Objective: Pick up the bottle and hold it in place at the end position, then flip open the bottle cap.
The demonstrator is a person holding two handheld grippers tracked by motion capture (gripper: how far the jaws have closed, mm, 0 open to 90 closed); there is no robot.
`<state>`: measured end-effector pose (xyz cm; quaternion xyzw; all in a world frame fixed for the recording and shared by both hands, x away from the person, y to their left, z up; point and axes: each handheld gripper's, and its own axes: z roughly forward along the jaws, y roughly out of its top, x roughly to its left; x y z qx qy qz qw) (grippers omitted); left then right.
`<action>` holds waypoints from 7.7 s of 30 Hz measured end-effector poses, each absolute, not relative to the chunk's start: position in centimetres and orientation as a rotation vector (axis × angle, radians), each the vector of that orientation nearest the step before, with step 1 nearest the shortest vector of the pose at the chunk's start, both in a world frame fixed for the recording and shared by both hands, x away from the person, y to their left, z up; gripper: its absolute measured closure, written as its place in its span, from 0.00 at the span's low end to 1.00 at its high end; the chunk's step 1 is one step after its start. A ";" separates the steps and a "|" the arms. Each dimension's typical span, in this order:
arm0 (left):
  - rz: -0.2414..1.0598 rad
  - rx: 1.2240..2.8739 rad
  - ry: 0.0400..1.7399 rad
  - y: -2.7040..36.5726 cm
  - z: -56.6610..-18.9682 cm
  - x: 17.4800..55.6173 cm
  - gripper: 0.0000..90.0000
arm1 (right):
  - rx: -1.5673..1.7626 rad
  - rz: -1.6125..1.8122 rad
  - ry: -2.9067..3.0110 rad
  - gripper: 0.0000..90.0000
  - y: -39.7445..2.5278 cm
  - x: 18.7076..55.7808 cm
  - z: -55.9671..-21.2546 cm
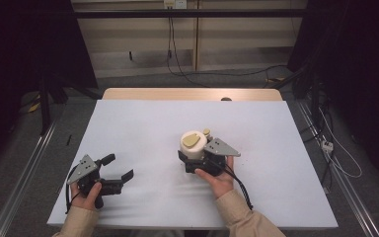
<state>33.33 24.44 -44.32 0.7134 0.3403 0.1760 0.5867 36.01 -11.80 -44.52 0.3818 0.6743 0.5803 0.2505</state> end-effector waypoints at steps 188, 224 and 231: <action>0.363 1.690 0.787 23.3 -45.0 34.1 0.03 | 1.108 1.495 1.856 0.07 -11.7 44.4 -46.2; 0.283 1.729 0.776 18.6 -42.2 36.3 0.11 | 1.104 1.487 1.880 0.07 -11.8 44.4 -46.1; 0.262 1.757 0.767 17.5 -41.8 37.1 0.17 | 1.106 1.487 1.882 0.07 -11.8 44.4 -46.1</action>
